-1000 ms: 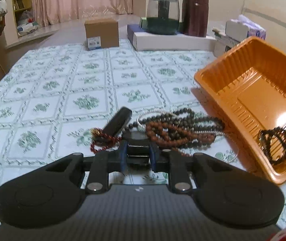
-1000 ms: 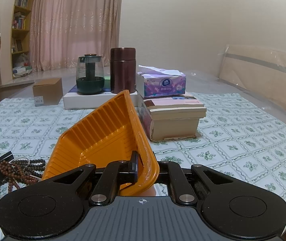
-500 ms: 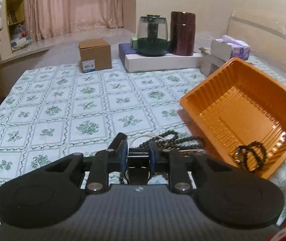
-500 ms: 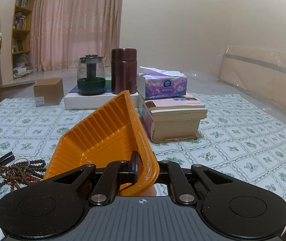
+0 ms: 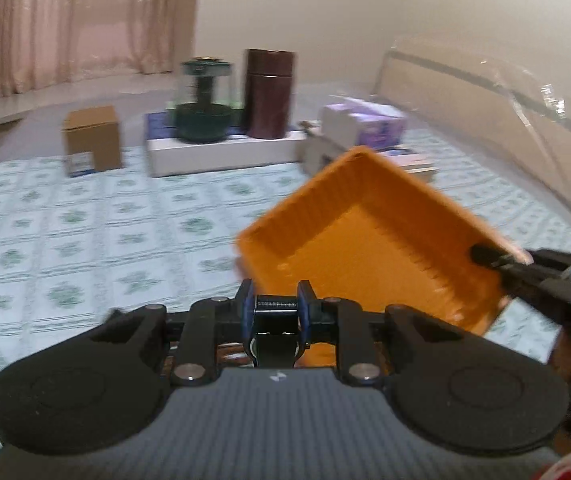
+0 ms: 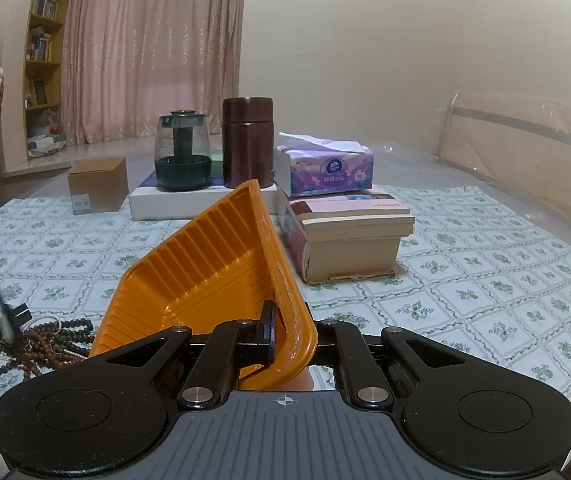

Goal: Organize jewelry
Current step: 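Carry the black item into the orange tray and open the left tool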

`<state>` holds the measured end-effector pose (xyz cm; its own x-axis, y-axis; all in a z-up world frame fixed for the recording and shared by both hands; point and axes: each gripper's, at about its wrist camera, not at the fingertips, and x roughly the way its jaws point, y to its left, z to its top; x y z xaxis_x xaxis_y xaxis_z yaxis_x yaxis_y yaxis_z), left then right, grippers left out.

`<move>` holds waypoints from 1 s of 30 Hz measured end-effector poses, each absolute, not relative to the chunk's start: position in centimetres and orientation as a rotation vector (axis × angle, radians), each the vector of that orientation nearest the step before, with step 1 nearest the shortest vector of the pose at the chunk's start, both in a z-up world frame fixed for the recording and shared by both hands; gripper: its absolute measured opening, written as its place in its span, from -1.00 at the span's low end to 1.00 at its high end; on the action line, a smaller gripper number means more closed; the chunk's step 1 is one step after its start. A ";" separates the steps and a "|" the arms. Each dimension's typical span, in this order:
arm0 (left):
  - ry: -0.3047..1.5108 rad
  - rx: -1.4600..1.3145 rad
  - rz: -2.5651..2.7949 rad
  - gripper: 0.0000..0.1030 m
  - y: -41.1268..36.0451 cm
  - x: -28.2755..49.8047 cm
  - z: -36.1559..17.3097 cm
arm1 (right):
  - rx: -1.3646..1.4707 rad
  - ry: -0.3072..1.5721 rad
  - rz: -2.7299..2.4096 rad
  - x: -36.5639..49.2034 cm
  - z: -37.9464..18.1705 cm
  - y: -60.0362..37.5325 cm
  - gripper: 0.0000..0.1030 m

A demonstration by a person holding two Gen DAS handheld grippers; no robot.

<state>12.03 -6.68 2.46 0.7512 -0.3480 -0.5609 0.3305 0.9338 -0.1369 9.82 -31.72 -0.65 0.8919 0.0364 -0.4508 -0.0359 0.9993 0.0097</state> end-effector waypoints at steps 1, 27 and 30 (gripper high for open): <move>0.619 -0.035 -0.391 -0.62 -7.4 12.2 2.4 | 0.002 0.468 0.037 9.8 -0.7 -31.8 -0.81; 0.643 -0.109 -0.464 -0.56 -10.4 13.7 0.2 | 0.021 0.479 0.037 9.7 -1.0 -32.2 -0.81; 0.629 -0.102 -0.366 -0.54 -7.2 13.2 0.2 | 0.020 0.479 0.037 9.7 -1.0 -32.2 -0.81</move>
<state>13.18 -7.24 0.20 0.7467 -0.3643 -0.5565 0.3031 0.9311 -0.2029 9.74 -32.19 -0.97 0.8868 0.0401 -0.4603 -0.0305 0.9991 0.0283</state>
